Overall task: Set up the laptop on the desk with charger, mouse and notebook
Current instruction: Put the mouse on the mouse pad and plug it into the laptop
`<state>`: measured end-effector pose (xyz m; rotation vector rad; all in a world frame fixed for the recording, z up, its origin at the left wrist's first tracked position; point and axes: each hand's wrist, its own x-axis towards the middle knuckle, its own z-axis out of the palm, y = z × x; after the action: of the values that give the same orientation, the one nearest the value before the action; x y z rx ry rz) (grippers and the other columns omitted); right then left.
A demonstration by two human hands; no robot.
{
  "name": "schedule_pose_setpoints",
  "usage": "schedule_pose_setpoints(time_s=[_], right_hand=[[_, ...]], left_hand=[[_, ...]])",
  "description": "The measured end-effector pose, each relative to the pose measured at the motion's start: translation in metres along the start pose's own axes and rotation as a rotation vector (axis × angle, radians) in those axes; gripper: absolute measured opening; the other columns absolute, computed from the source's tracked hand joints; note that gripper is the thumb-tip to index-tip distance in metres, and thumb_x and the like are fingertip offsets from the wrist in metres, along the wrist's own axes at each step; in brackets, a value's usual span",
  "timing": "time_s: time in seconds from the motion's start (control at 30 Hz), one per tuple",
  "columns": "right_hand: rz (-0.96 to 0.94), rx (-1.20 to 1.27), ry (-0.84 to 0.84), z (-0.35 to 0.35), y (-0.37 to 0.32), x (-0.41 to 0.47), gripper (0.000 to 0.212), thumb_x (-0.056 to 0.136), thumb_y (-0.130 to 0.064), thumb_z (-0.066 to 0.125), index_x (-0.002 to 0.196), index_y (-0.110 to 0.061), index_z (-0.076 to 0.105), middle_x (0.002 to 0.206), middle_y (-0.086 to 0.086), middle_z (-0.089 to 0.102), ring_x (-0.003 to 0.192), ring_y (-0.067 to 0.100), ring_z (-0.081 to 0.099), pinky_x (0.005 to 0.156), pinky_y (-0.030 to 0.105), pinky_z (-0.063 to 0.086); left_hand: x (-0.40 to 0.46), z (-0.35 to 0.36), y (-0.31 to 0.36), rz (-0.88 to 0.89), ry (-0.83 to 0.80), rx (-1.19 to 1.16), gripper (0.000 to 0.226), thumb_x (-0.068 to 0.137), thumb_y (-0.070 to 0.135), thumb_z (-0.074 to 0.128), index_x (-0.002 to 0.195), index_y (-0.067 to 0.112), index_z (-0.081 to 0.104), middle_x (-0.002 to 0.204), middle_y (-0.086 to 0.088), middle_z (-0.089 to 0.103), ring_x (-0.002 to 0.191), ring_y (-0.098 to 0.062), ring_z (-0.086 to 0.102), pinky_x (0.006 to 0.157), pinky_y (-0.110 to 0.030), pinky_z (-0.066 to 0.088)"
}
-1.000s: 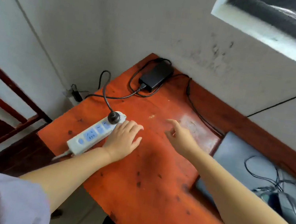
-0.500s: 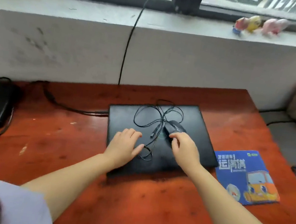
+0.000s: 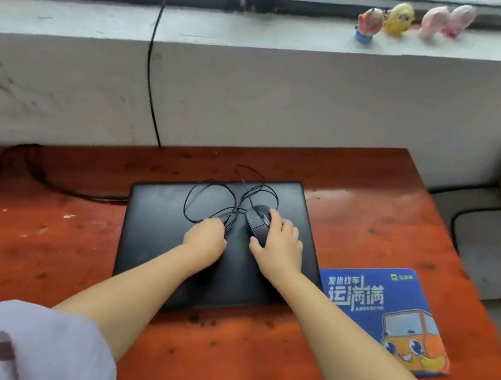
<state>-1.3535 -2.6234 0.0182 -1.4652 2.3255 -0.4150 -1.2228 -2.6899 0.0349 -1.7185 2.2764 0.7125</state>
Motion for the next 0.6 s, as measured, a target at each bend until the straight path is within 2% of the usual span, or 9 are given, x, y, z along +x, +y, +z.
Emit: schedule_pose_setpoints(time_s=[0.07,0.2,0.33,0.43,0.5,0.53,0.6], right_hand=[[0.052,0.036,0.069,-0.018,0.026,0.000,0.071,0.084,-0.039,0.056,0.143,-0.019,0.023,0.133,0.010,0.043,0.121,0.030,0.039,0.095,0.043,0.038],[0.220,0.070,0.194,-0.057,0.098,-0.015,0.070,0.084,-0.038,0.058,0.143,-0.019,0.026,0.132,0.012,0.044,0.120,0.031,0.039,0.094,0.044,0.039],[0.370,0.045,0.205,-0.076,0.166,-0.051,0.067,0.086,-0.040,0.056,0.142,-0.020,0.025,0.134,0.010,0.043,0.124,0.029,0.038,0.096,0.043,0.038],[0.431,-0.007,0.135,-0.069,0.198,-0.083,0.069,0.085,-0.043,0.056,0.143,-0.020,0.025,0.132,0.008,0.043,0.123,0.027,0.038,0.098,0.039,0.037],[0.457,-0.051,0.109,-0.060,0.208,-0.097,0.069,0.083,-0.046,0.056,0.141,-0.021,0.027,0.130,0.006,0.045,0.122,0.025,0.040,0.097,0.039,0.038],[0.462,-0.083,0.103,-0.057,0.210,-0.100,0.068,0.082,-0.047,0.056,0.139,-0.022,0.029,0.128,0.005,0.046,0.120,0.024,0.041,0.096,0.038,0.039],[0.472,-0.131,0.100,-0.057,0.210,-0.100,0.068,0.080,-0.051,0.057,0.137,-0.022,0.033,0.127,0.005,0.047,0.119,0.025,0.042,0.095,0.039,0.039]], left_hand=[[0.003,-0.004,0.023,0.076,0.014,-0.091,0.014,0.088,0.005,0.042,0.097,-0.002,0.050,0.107,-0.026,0.061,0.096,-0.039,0.058,0.072,-0.037,0.043],[0.018,0.001,0.103,0.257,0.022,-0.282,0.020,0.092,0.005,0.034,0.104,-0.004,0.047,0.104,-0.029,0.061,0.094,-0.040,0.057,0.076,-0.041,0.044],[0.029,0.018,0.189,0.449,0.017,-0.381,0.011,0.094,0.004,0.033,0.094,0.003,0.044,0.098,-0.030,0.062,0.078,-0.034,0.052,0.067,-0.040,0.038],[0.036,0.038,0.222,0.472,0.004,-0.451,0.016,0.097,0.011,0.035,0.093,0.004,0.049,0.099,-0.024,0.063,0.086,-0.034,0.055,0.066,-0.033,0.032],[0.038,0.049,0.228,0.461,-0.008,-0.493,0.016,0.097,0.015,0.037,0.089,0.011,0.050,0.093,-0.018,0.064,0.084,-0.031,0.056,0.065,-0.031,0.031],[0.039,0.053,0.228,0.459,-0.013,-0.518,0.015,0.097,0.017,0.039,0.091,0.014,0.053,0.095,-0.016,0.065,0.083,-0.028,0.056,0.067,-0.030,0.032],[0.041,0.056,0.227,0.465,-0.010,-0.577,0.021,0.097,0.020,0.045,0.105,0.011,0.061,0.107,-0.012,0.068,0.093,-0.025,0.059,0.074,-0.026,0.036]])
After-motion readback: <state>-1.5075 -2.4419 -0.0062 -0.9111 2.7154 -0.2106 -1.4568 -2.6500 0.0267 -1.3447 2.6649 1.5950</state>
